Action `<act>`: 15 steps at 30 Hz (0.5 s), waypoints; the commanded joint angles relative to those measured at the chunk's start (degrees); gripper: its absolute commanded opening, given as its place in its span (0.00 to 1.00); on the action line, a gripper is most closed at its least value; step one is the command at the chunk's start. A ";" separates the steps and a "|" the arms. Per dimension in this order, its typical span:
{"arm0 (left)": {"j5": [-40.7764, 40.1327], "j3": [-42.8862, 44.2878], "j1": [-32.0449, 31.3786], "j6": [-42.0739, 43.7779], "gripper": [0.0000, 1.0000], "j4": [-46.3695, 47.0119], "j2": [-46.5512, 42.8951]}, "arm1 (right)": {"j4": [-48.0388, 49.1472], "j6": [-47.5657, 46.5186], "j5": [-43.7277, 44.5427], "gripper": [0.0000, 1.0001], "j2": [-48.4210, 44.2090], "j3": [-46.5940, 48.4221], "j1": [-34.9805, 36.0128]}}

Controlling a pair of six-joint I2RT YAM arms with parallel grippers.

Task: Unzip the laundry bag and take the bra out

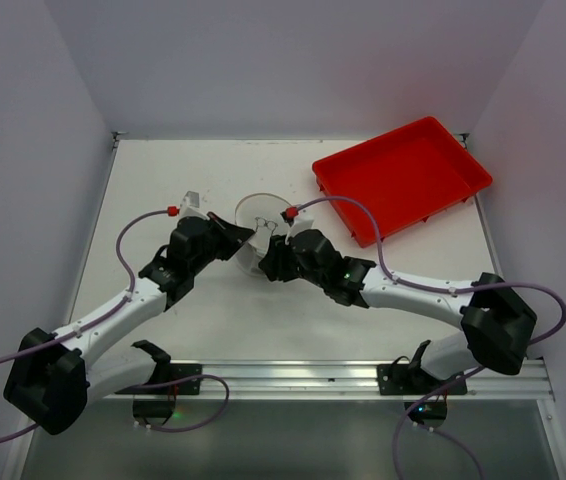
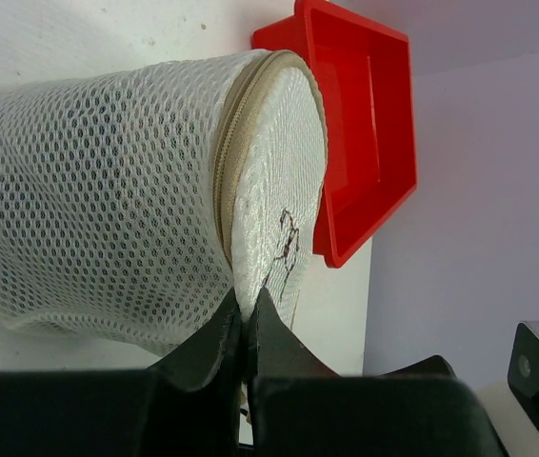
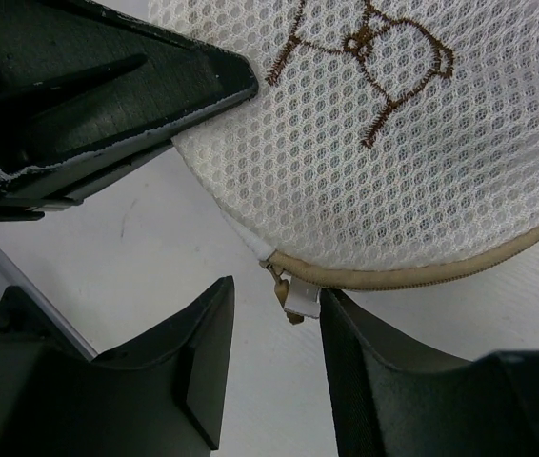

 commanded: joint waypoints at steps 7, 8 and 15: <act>0.90 -0.71 -0.30 -0.64 0.00 1.39 -1.59 | 3.60 -1.76 4.02 0.35 1.65 4.25 0.07; 0.90 -0.62 -0.30 -0.46 0.00 1.30 -1.59 | 3.60 -1.93 4.11 0.32 2.00 4.51 -0.02; -1.02 0.35 -0.13 2.87 0.00 -2.92 -2.91 | 0.80 -2.72 6.65 0.00 -0.70 1.71 -0.28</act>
